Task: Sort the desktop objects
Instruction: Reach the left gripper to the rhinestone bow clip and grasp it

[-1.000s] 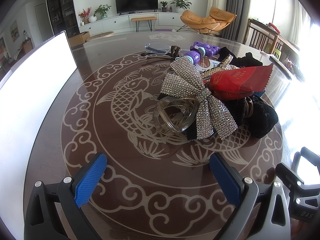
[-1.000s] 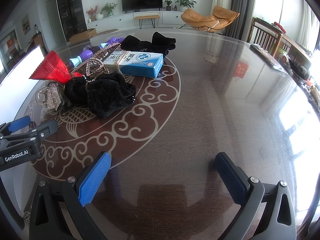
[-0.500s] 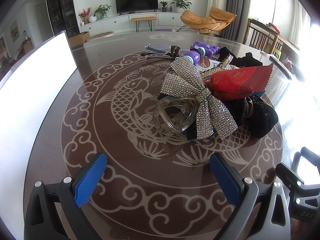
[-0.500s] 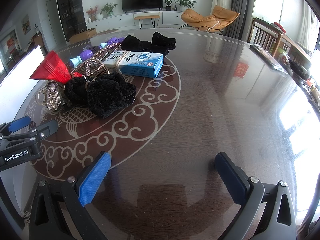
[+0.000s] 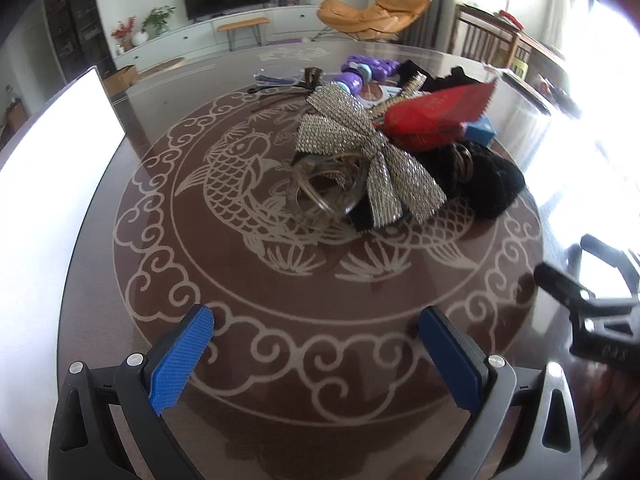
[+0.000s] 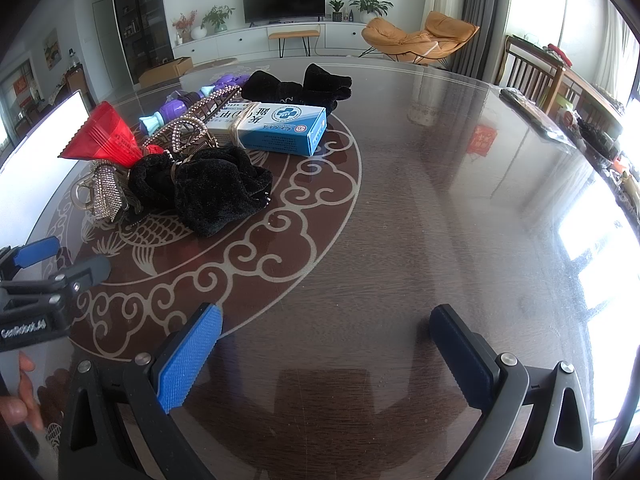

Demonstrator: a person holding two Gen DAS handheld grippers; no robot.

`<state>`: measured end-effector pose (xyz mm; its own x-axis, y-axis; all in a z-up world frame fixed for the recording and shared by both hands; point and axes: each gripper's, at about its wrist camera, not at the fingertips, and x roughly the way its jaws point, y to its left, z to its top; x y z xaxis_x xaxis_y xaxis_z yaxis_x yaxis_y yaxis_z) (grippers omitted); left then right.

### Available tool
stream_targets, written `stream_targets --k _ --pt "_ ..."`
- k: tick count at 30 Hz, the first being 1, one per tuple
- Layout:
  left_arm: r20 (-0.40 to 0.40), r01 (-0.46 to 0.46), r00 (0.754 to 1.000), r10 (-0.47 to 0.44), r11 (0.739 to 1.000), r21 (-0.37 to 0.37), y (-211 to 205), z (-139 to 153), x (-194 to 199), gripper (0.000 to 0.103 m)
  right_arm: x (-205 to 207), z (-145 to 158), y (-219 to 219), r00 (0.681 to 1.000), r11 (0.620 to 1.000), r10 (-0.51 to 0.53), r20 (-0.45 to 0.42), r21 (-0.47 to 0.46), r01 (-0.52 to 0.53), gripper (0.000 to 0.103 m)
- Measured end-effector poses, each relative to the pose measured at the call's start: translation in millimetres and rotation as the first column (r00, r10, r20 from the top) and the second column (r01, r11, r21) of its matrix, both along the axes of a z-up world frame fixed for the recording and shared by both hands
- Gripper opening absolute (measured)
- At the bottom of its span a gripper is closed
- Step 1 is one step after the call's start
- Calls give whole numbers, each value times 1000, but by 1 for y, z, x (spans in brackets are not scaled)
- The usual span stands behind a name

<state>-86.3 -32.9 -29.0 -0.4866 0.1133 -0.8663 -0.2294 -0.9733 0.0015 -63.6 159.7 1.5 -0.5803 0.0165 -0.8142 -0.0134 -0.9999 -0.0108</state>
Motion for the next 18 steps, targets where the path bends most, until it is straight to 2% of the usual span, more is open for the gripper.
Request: stream_targets --k 2,5,6,9,13,15,18 --pt "13 3 1000 -3 1000 29 -19 1 11 103 0 0 0 1000 1000 0 0 0 0 103" --pt "30 -12 1000 7 986 167 -43 6 11 103 0 0 0 1000 1000 0 0 0 0 103" --pt "41 -19 999 11 981 192 -45 7 6 103 0 0 0 1000 1000 0 0 0 0 103" --pt "51 -23 999 12 977 212 -35 12 -16 103 0 0 0 1000 1000 0 0 0 0 103" --pt "-5 -43 999 47 958 284 -12 28 -44 103 0 0 0 1000 1000 0 0 0 0 103" --pt "-26 -67 997 77 958 277 1 33 -57 103 1 0 -1 1000 1000 0 0 0 0 103" --pt "-9 -102 994 106 975 198 10 23 -74 103 1 0 -1 1000 1000 0 0 0 0 103"
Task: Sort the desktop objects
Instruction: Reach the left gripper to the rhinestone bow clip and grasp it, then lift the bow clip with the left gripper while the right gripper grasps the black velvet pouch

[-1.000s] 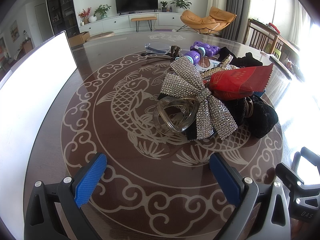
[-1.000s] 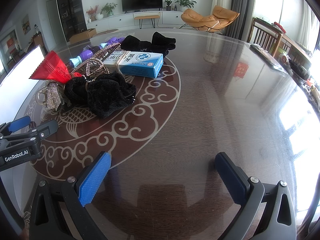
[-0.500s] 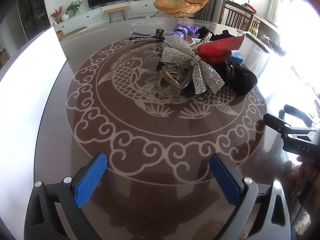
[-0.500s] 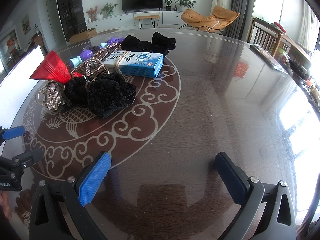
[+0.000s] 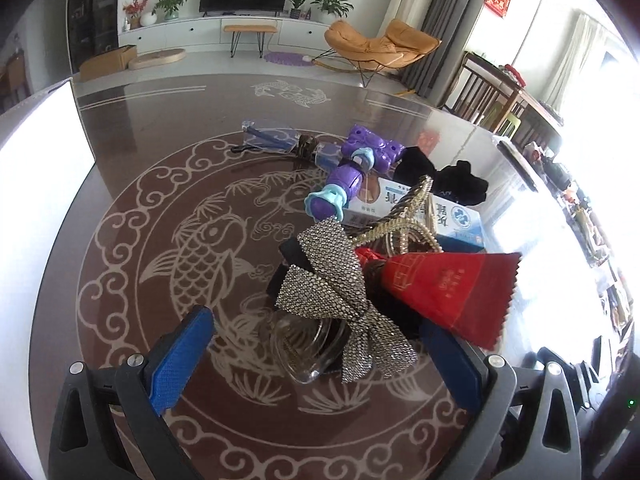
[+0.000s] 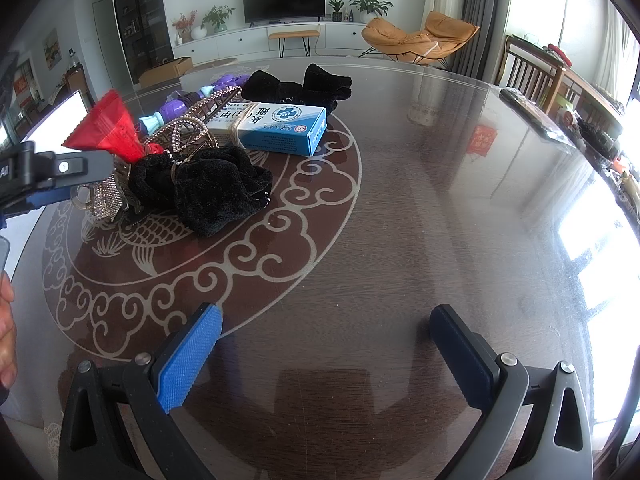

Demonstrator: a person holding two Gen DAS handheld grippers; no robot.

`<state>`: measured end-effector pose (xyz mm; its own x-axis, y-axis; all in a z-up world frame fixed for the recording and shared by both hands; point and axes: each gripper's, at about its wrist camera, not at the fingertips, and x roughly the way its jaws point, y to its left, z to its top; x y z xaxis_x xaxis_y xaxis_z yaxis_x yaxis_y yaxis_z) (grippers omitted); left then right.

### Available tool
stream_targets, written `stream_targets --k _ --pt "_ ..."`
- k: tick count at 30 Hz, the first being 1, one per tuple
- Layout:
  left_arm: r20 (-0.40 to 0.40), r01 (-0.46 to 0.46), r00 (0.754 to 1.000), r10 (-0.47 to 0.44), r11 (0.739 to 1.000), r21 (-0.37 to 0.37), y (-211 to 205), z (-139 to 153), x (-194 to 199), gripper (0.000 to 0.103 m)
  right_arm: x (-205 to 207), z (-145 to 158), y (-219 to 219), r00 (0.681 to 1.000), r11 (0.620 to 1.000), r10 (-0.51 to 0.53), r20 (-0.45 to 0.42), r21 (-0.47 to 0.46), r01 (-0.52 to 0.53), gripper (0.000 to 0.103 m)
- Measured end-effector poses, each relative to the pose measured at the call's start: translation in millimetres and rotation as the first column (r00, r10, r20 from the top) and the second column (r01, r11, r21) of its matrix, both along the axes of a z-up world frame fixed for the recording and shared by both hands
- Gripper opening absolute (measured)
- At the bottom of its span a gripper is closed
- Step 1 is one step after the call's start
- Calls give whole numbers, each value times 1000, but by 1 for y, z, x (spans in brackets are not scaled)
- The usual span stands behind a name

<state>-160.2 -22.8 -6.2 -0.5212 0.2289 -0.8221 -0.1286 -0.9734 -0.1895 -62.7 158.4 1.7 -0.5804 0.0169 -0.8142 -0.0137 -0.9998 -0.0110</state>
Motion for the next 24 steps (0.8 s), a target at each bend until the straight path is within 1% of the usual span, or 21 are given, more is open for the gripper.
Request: stream_targets --k 1,2,4,6,9,12,14,16,18,19,20,21,22,23,24 --pt "17 -3 1000 3 1000 -17 -1 -5 -1 103 0 0 0 1000 1000 0 0 0 0 103" --pt "23 -1 1000 1 1000 -12 -6 -8 2 103 0 0 0 1000 1000 0 0 0 0 103" --pt "17 0 1000 0 1000 -5 -22 -9 15 103 0 0 0 1000 1000 0 0 0 0 103" --pt "7 2 1000 -2 1000 -19 -36 -7 26 103 0 0 0 1000 1000 0 0 0 0 103" --pt "-4 59 998 -59 998 -12 -43 1 32 103 0 0 0 1000 1000 0 0 0 0 103" --pt "5 141 990 -141 990 9 -29 6 23 103 0 0 0 1000 1000 0 0 0 0 103" --pt "19 182 983 -181 983 -6 -14 2 12 103 0 0 0 1000 1000 1 0 0 -1 103" --pt "45 182 983 -179 982 -50 -2 -6 3 103 0 0 0 1000 1000 0 0 0 0 103" --pt "57 181 982 -178 982 -46 1 -12 -2 103 0 0 0 1000 1000 1 0 0 -1 103" --pt "34 179 984 -177 983 -38 0 -10 0 98 0 0 0 1000 1000 1 0 0 -1 103" --pt "17 181 983 -180 983 -23 -2 -8 3 86 0 0 0 1000 1000 1 0 0 -1 103" --pt "6 173 985 -173 985 -24 -5 -6 7 58 1 0 0 1000 1000 1 0 0 -1 103" --pt "3 172 985 -172 985 -16 -8 -4 10 50 0 0 0 1000 1000 1 0 0 -1 103" --pt "-6 169 986 -169 986 -8 -12 -2 16 50 1 0 0 1000 1000 1 0 0 -1 103" --pt "-22 161 987 -161 987 -17 -17 0 24 50 1 0 0 1000 1000 1 0 0 -1 103"
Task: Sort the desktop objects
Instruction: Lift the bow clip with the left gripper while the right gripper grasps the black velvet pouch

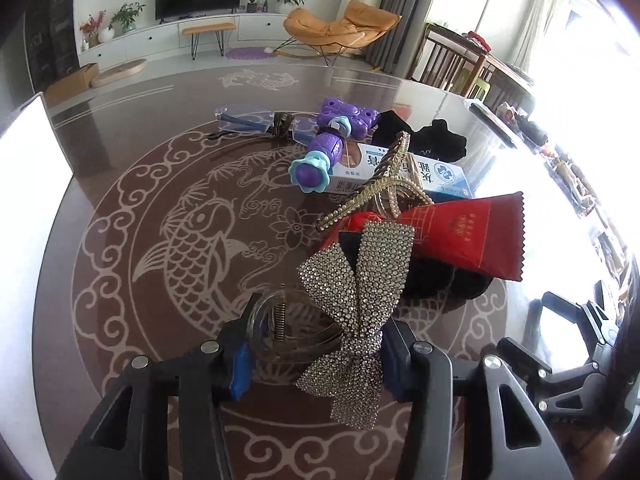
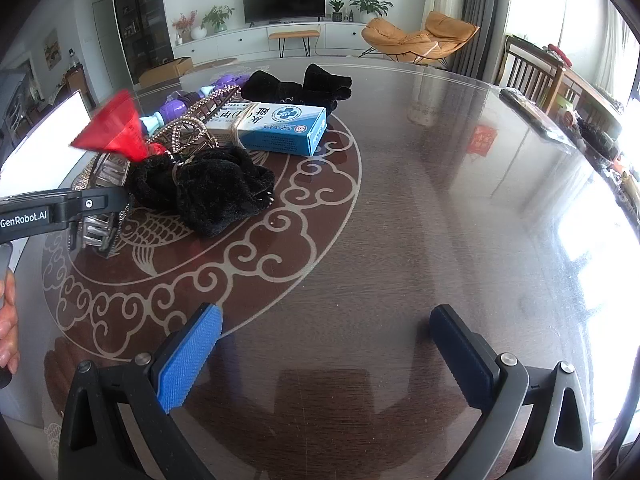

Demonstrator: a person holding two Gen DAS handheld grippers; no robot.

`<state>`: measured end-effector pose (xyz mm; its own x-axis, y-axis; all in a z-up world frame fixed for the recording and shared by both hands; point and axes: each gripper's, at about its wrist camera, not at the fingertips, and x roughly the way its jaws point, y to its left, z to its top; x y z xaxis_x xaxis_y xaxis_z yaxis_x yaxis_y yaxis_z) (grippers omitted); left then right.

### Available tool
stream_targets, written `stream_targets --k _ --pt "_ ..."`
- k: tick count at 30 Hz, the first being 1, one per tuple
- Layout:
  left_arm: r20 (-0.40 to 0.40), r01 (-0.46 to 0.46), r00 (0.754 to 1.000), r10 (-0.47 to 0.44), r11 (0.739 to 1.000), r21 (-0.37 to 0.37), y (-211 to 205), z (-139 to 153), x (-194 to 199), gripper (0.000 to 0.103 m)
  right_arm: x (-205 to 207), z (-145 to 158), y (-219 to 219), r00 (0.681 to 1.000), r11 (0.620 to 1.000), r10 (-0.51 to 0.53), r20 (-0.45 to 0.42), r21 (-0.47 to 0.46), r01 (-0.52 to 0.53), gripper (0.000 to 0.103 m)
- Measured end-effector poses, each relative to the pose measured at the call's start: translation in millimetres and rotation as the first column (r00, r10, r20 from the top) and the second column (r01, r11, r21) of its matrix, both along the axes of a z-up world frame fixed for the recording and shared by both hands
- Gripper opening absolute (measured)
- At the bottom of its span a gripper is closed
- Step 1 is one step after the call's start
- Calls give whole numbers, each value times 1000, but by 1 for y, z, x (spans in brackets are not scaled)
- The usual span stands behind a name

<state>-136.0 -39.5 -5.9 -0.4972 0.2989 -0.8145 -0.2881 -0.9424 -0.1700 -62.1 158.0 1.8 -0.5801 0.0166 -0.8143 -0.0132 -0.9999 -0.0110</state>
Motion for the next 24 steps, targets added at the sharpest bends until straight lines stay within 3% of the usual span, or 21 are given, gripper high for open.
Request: stream_targets --k 5,7,12,15,19,21,24 --pt "11 -8 1000 8 1000 -10 -26 -5 51 50 0 0 0 1000 1000 1 0 0 -1 103" --pt "-1 -2 1000 2 1000 -10 -36 -6 76 51 1 0 1 998 998 55 1 -11 -55 103" --pt "-25 -21 999 21 1000 3 -64 -6 120 51 24 11 26 977 948 205 -51 -239 -211 103" --pt "-18 -48 999 49 997 59 -75 -8 124 51 11 24 14 957 942 286 -44 -171 -289 103" --pt "-28 -56 998 58 997 47 -74 -9 128 51 -32 38 -35 880 880 474 25 -51 -472 103" --pt "-28 -57 998 58 998 42 -72 -9 132 51 -55 42 -51 872 872 490 19 4 -490 103" --pt "-20 -55 998 56 998 42 -75 -9 137 51 -83 34 -66 870 871 492 41 -28 -491 101"
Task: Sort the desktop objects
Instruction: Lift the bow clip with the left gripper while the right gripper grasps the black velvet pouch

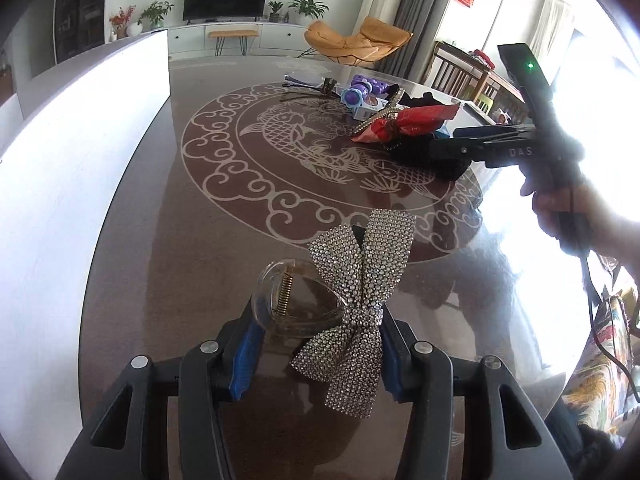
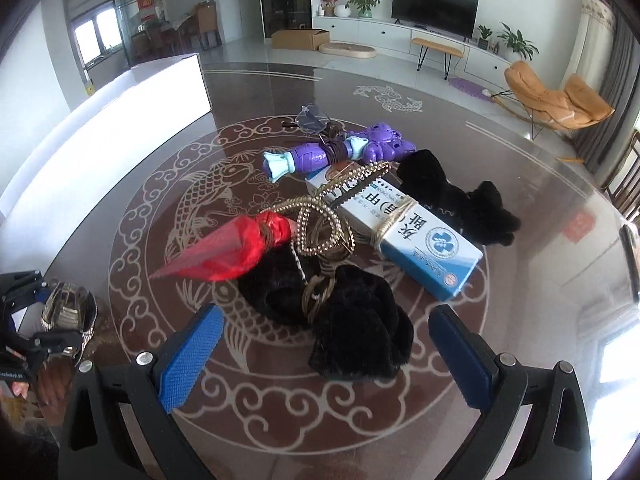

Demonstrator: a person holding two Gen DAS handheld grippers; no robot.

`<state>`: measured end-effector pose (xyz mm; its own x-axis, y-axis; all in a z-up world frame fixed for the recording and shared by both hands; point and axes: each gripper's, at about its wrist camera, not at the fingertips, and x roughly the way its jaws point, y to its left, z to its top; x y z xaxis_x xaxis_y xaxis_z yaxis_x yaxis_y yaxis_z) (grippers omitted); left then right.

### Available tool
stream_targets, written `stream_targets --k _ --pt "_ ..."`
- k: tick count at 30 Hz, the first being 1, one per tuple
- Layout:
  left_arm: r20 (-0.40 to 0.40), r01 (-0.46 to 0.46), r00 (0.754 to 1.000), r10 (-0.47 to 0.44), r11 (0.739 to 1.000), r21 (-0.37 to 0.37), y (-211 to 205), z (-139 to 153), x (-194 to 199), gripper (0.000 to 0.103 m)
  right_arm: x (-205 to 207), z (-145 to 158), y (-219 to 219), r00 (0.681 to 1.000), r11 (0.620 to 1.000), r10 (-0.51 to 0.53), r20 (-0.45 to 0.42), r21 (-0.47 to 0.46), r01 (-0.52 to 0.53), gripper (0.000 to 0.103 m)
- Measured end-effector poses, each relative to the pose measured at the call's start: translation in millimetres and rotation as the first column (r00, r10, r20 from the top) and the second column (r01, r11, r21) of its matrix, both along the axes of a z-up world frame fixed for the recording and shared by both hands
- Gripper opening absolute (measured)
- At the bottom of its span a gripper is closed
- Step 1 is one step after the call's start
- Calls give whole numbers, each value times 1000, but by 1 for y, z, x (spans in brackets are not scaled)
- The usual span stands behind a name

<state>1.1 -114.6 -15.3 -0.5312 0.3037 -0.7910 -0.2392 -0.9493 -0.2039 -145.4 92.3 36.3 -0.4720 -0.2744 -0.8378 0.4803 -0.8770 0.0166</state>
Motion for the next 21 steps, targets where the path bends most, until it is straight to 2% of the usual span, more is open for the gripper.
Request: stream_targets --k 3,4,6,8,9,11,12,13,17,21 --pt "3 8 1000 -8 1000 -16 -2 -1 5 51 -3 -14 -12 996 999 46 76 -5 -45 75" --pt "3 9 1000 -9 1000 -15 -3 0 6 51 2 -18 -15 992 998 68 104 -13 -67 69" --pt "6 7 1000 -7 1000 -6 -5 0 8 51 22 -16 -17 979 991 126 160 -67 -117 66" --pt "8 6 1000 -6 1000 -9 -5 -1 9 51 45 -8 -17 965 985 156 212 -111 -135 66" --pt "8 8 1000 -8 1000 -13 -4 0 10 52 56 -3 -15 966 986 152 209 -105 -133 67" --pt "9 26 1000 -26 1000 -6 -2 0 11 60 70 5 -15 973 990 135 187 -57 -127 84" --pt "10 37 999 -37 999 -3 0 0 11 68 74 9 -16 978 991 130 164 -28 -127 94" --pt "12 47 999 -47 999 -9 2 0 11 71 75 11 -18 981 991 135 139 -6 -135 97" --pt "4 63 998 -63 996 -64 8 1 12 71 55 8 -36 984 991 128 125 17 -131 96" --pt "12 50 999 -50 997 -52 7 1 4 69 29 -17 -64 980 993 106 169 39 -114 96"
